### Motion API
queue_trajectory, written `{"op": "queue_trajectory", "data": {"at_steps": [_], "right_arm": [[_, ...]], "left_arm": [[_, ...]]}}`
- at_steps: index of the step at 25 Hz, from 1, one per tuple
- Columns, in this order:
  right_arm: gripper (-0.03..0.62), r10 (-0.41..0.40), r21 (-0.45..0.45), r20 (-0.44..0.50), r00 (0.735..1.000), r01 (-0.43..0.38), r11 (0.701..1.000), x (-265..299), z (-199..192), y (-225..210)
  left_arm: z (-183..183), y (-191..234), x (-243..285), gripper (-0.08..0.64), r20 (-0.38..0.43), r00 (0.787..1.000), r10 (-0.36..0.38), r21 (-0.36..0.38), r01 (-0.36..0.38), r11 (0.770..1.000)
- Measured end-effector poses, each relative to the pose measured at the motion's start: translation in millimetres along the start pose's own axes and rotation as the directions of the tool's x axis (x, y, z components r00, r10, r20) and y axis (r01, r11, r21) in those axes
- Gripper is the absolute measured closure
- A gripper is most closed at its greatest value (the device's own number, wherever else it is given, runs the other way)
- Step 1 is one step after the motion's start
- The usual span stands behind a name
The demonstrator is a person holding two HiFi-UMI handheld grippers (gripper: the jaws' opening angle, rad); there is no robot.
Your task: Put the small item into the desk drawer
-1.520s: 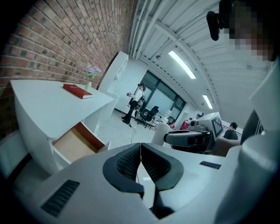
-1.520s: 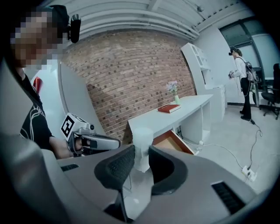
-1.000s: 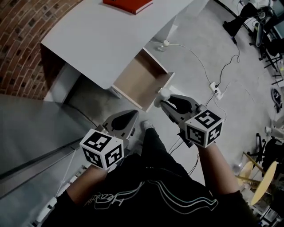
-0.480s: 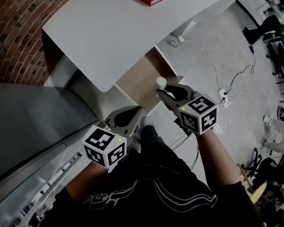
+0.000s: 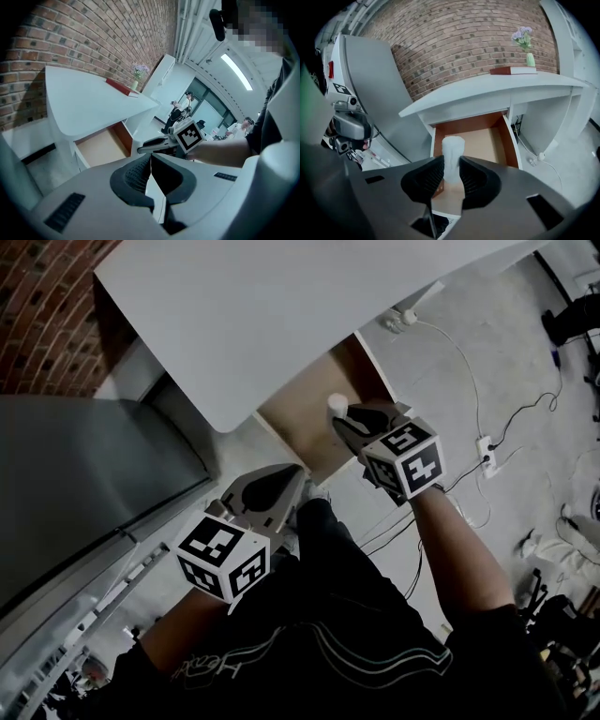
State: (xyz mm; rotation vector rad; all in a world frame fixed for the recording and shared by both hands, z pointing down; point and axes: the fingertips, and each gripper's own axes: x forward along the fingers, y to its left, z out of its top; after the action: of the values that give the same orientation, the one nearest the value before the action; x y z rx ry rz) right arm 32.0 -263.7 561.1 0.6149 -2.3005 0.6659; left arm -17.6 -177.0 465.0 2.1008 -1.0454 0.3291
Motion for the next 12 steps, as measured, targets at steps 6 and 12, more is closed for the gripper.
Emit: {"op": "queue_trajectory", "data": {"at_steps": [6, 12], "right_arm": [[0.479, 0.006, -0.026, -0.091, 0.996, -0.008, 1.0, 45, -23, -17], [0.479, 0.026, -0.043, -0.194, 0.981, -0.035, 0.998, 90, -41, -27]], "left_arm": [[-13, 25, 6, 0.538, -0.01, 0.999, 0.04, -0.033, -0.04, 0.999], [-29, 48, 9, 0.538, -0.031, 0.997, 0.065, -0.069, -0.067, 0.995]]}}
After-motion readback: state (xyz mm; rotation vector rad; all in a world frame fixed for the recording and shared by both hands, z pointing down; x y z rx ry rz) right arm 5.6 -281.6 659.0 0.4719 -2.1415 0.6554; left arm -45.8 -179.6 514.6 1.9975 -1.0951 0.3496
